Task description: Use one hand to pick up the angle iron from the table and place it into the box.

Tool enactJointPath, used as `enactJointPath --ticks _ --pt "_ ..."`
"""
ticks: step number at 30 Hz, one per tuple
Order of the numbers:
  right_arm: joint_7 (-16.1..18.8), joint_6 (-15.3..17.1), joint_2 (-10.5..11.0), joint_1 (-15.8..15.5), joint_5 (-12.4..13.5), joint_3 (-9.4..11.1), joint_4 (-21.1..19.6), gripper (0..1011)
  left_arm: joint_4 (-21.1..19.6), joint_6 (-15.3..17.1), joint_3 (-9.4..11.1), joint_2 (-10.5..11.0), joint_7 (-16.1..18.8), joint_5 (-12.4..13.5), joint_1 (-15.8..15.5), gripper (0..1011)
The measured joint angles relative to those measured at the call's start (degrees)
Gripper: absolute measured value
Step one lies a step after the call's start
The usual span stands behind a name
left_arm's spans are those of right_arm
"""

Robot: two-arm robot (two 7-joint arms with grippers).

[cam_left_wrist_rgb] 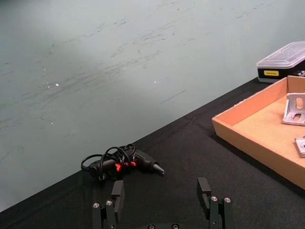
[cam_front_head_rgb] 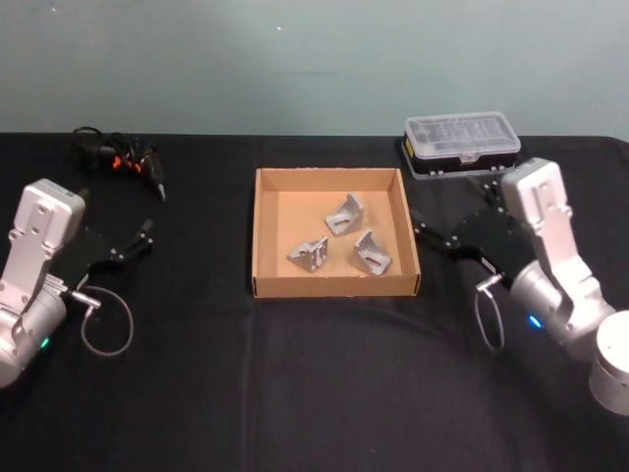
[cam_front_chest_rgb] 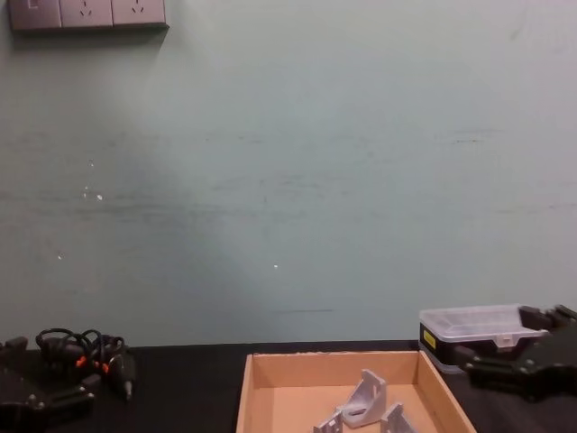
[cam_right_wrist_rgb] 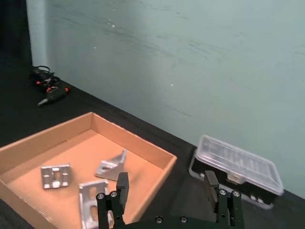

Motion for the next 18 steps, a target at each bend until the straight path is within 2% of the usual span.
enactJointPath --ticks 5,18 --pt "-0.55 -1.51 -0.1 -1.62 -0.07 1.46 0.12 1003 0.0 0.0 0.0 0.0 0.0 0.0 0.0 1000" --pt "-0.54 -1.36 -0.07 -1.36 -0.08 1.16 0.12 1003 0.0 0.0 0.0 0.0 0.0 0.0 0.0 1000"
